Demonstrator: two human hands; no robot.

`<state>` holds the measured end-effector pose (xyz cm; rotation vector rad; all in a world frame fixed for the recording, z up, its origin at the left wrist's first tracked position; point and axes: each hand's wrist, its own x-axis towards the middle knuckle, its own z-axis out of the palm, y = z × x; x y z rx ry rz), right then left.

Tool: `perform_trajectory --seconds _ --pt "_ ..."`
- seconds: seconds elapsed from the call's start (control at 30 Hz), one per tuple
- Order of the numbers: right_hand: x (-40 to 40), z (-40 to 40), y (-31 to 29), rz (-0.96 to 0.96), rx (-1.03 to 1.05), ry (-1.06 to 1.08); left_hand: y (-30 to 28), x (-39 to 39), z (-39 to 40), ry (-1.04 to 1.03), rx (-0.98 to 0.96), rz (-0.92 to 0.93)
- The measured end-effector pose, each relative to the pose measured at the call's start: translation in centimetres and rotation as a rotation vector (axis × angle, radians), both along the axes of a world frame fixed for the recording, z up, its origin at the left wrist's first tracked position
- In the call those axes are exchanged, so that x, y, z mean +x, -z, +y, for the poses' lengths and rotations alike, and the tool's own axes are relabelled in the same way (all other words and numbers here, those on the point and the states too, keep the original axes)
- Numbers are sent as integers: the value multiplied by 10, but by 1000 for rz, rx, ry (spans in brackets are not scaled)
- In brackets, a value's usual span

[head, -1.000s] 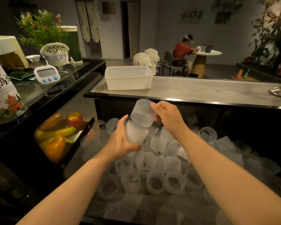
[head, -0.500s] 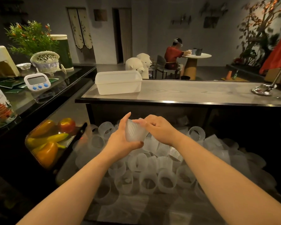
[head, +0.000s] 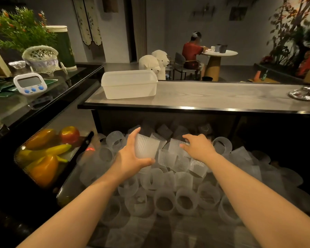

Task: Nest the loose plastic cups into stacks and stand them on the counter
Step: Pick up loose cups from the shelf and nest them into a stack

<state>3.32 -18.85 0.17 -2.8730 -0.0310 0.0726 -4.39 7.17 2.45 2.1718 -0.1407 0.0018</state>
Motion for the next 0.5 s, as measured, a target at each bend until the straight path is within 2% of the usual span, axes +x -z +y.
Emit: perform_trajectory --seconds 0.23,0.3,0.4,0.5 --pt "8 11 10 -55 65 -42 12 5 2 53 34 58" --pt "3 12 1 -96 144 -51 14 4 3 71 44 77" --pt "-14 18 -26 -135 532 -22 16 -2 1 108 24 109" --pt "-41 29 -54 16 1029 -42 15 -8 -6 151 20 121"
